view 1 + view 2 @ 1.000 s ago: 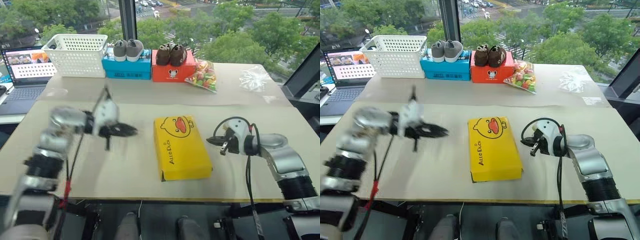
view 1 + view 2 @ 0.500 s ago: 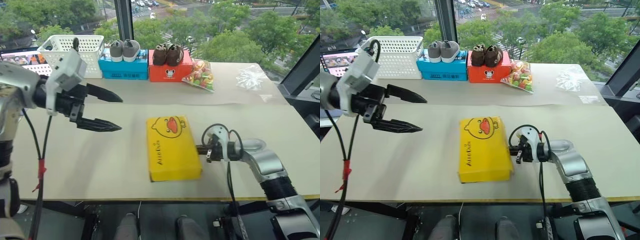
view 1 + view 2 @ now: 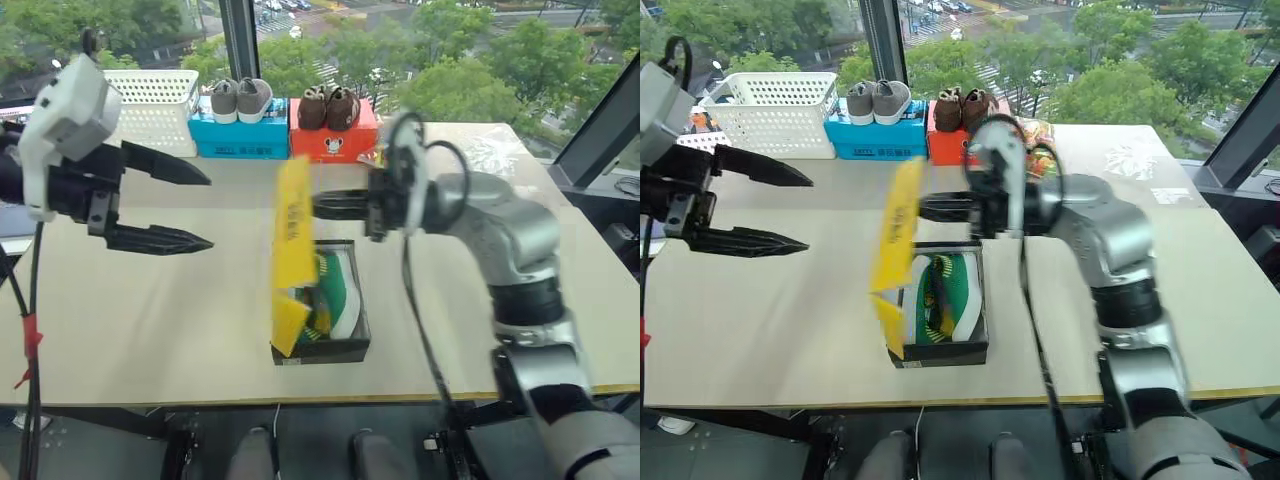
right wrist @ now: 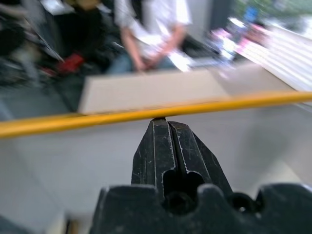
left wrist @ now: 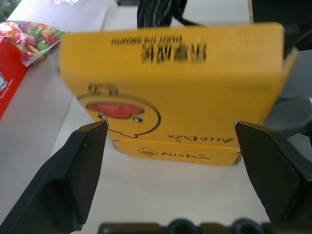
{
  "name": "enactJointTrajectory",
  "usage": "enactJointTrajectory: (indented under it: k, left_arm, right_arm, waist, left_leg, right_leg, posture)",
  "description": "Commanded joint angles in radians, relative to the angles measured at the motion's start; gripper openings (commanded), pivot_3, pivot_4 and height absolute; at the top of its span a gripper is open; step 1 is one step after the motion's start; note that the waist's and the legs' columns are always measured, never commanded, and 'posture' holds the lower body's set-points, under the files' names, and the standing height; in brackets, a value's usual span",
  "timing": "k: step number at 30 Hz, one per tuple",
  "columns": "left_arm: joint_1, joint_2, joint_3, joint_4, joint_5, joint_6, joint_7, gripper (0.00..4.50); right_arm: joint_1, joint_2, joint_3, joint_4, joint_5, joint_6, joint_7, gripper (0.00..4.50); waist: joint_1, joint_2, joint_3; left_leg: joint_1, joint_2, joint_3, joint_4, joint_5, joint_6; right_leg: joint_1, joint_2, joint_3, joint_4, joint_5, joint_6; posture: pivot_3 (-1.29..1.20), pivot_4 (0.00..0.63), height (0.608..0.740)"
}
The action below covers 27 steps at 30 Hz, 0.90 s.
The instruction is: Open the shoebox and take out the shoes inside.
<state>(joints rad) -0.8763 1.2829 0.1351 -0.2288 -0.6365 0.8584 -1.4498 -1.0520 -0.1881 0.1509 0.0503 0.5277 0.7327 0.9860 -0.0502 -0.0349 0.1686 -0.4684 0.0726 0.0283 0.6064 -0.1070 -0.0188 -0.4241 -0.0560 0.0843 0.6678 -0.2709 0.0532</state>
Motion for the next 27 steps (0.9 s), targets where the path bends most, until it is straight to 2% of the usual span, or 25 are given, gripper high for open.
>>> enactJointTrajectory:
  k: [1,4,8,11,14,17,20,23,27]
  left_arm:
    - [-0.03,0.066,0.067,-0.074,-0.076,0.07,0.02,4.43]
    - [-0.081,0.105,0.082,-0.071,-0.12,0.116,0.041,4.43]
    - [-0.089,0.14,0.09,-0.083,-0.155,0.142,0.059,4.43]
    - [-0.025,0.134,0.1,-0.1,-0.159,0.134,0.075,4.43]
    - [0.092,0.111,0.092,-0.094,-0.065,0.008,0.087,4.43]
    - [0.171,0.073,0.103,-0.07,-0.014,-0.085,0.107,4.43]
    - [0.231,0.018,0.073,-0.002,0.054,-0.199,0.119,4.5]
    - [0.228,-0.012,0.044,0.05,0.094,-0.267,0.116,4.5]
    - [0.232,-0.041,-0.003,0.089,0.145,-0.333,0.105,4.5]
  right_arm:
    - [-0.08,0.201,0.058,0.164,-0.086,-0.156,-0.122,0.0]
    - [-0.08,0.245,0.124,0.279,-0.198,-0.27,-0.149,0.0]
    - [-0.073,0.224,0.117,0.264,-0.205,-0.266,-0.128,0.0]
    - [-0.064,0.135,0.091,0.153,-0.164,-0.152,-0.088,0.0]
    - [-0.045,-0.027,0.097,0.014,-0.135,0.024,-0.037,0.0]
    - [-0.009,-0.142,0.105,-0.108,-0.113,0.086,0.002,0.0]
    - [0.033,-0.274,0.134,-0.196,-0.145,0.086,0.047,0.8]
    - [0.05,-0.339,0.206,-0.172,-0.239,-0.053,0.084,1.89]
    - [-0.018,-0.341,0.307,0.024,-0.416,-0.392,0.143,3.31]
  waist:
    - [0.002,0.0,0.0]
    - [0.011,-0.002,0.0]
    - [0.021,-0.004,0.001]
    - [0.025,-0.005,0.001]
    - [0.03,-0.004,0.001]
    - [0.035,-0.004,0.001]
    - [0.031,-0.004,0.001]
    - [0.029,-0.004,0.001]
    - [0.028,-0.004,0.001]
  left_leg:
    - [0.0,0.0,0.0,0.0,0.0,0.0]
    - [-0.002,0.0,-0.001,0.001,0.0,0.0]
    - [-0.004,0.0,-0.003,0.003,0.0,-0.001]
    - [-0.004,0.002,-0.003,0.003,0.0,-0.002]
    - [-0.004,0.003,-0.002,0.002,0.0,-0.002]
    - [-0.004,0.004,-0.002,0.002,0.0,-0.002]
    - [-0.004,0.004,-0.002,0.001,0.0,-0.002]
    - [-0.004,0.005,-0.001,0.001,0.0,-0.002]
    - [-0.003,0.005,-0.001,0.002,0.0,-0.002]
  right_leg:
    - [0.0,0.0,0.0,0.0,0.0,0.0]
    - [0.0,-0.001,-0.003,-0.001,0.0,0.0]
    - [0.001,-0.003,-0.008,-0.003,0.0,0.0]
    - [0.002,-0.003,-0.011,-0.002,0.0,-0.001]
    - [0.001,-0.002,-0.012,0.0,0.0,-0.003]
    - [0.001,-0.002,-0.013,0.001,-0.001,-0.006]
    - [0.0,-0.001,-0.012,0.001,-0.001,-0.006]
    - [-0.001,0.0,-0.012,0.002,-0.002,-0.007]
    - [-0.001,0.0,-0.012,0.001,-0.002,-0.007]
  posture:
    - [0.0,0.15,0.74]
    - [0.0,0.15,0.74]
    - [0.0,0.15,0.74]
    - [0.0,0.15,0.74]
    - [0.0,0.15,0.74]
    - [0.0,0.15,0.74]
    - [0.0,0.15,0.74]
    - [0.0,0.15,0.74]
    - [0.0,0.15,0.74]
